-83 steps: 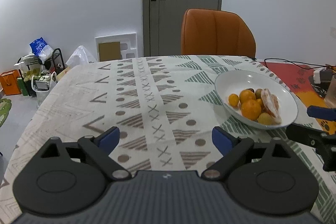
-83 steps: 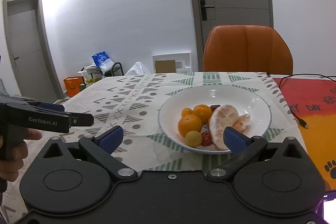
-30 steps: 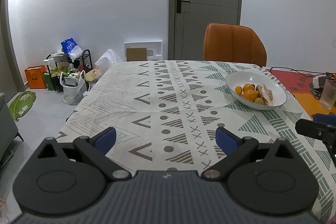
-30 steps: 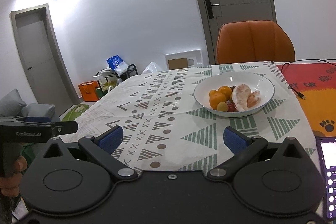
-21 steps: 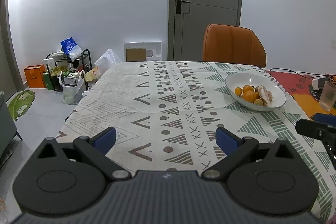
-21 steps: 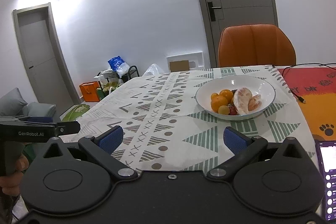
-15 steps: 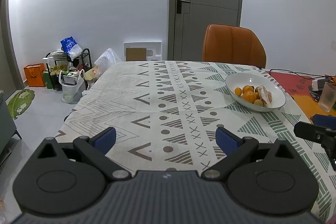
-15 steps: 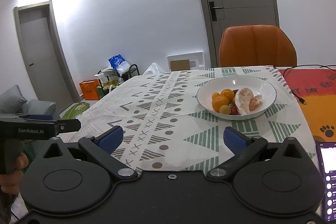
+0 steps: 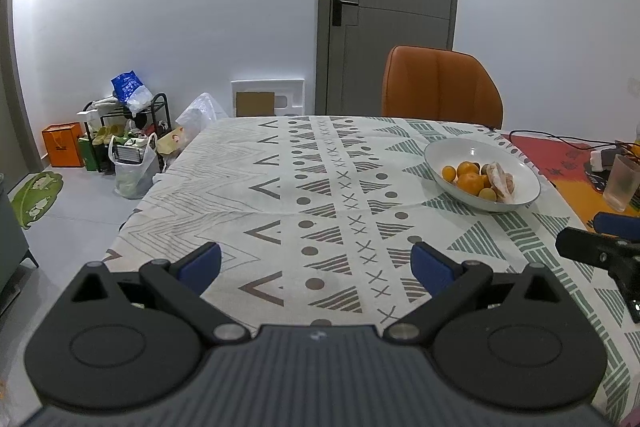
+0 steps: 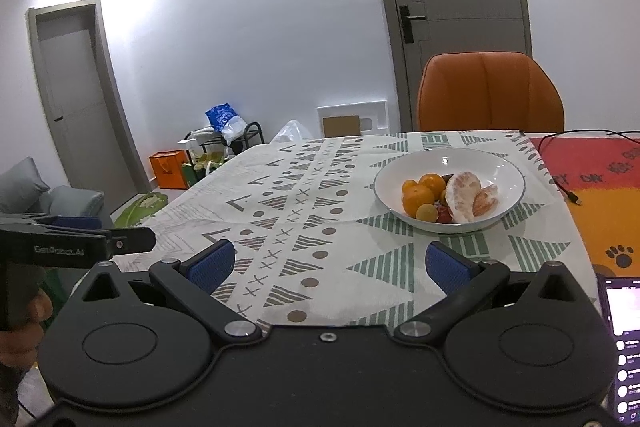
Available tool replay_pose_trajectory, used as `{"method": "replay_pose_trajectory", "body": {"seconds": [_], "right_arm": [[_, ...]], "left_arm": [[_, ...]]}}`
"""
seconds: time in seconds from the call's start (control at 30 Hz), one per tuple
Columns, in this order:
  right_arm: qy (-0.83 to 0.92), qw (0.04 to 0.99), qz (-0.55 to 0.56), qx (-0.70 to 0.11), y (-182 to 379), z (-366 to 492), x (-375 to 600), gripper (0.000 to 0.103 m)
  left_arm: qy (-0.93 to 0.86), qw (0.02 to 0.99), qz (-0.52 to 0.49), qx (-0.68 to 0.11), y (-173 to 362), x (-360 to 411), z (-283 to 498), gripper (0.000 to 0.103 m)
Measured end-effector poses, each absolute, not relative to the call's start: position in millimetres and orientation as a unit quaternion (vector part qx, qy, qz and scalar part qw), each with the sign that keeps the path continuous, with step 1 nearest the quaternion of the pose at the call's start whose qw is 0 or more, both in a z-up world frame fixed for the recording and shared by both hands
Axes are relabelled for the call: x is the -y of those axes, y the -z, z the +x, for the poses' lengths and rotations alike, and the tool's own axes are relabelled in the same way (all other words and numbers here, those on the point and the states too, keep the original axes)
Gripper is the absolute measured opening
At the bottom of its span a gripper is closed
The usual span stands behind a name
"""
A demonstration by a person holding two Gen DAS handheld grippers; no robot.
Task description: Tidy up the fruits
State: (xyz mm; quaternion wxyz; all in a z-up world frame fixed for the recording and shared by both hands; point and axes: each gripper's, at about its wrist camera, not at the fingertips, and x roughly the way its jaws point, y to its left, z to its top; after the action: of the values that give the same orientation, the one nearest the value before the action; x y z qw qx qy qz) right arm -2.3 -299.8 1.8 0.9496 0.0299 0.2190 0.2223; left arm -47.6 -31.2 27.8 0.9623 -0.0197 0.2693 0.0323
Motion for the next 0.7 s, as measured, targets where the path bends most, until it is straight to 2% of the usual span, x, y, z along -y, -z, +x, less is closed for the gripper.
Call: {"method": "replay_pose_trajectory", "body": {"seconds": [0.7], "right_arm": [[-0.225,0.949,0.029,-0.219,-5.6,-2.8,297.6,0.103]], "left_arm": [[-0.033,0.962,-0.02,-0.271,-26.7,30.2,-47.3,0.1]]}}
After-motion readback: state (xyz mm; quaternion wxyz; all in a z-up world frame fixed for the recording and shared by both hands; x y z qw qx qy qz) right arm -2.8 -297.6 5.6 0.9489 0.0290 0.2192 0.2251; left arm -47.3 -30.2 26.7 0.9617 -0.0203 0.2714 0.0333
